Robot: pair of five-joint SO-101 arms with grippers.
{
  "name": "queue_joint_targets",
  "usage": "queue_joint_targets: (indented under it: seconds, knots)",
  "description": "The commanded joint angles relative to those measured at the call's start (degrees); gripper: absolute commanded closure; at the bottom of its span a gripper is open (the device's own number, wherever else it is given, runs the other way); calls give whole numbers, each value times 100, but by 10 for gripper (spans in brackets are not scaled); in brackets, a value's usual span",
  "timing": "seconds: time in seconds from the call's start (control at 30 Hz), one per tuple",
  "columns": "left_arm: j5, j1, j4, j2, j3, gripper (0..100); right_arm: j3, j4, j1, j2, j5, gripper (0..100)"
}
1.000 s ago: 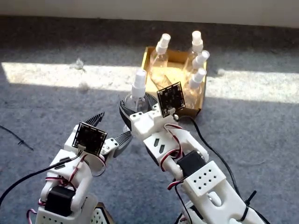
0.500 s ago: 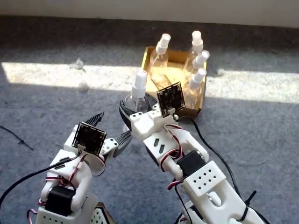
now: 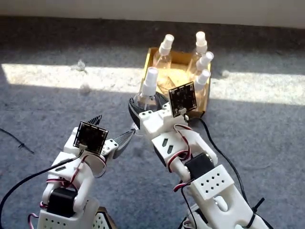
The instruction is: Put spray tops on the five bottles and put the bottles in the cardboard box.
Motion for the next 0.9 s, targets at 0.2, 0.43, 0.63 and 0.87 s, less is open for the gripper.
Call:
queue_joint_targets:
  seconds: [0.2, 0.43, 0.63, 0.87]
  knots:
    - [0, 567, -53, -66, -127, 675, -31, -31, 22, -145, -44, 995]
    - [44, 690, 598, -75, -690, 675, -22, -31, 22, -145, -44, 995]
    - [9, 1042, 290, -31, -365, 671, -22, -13, -330, -189, -53, 995]
    - [0, 198, -273, -13, -154, 674, -22, 22, -593, -198, -35, 995]
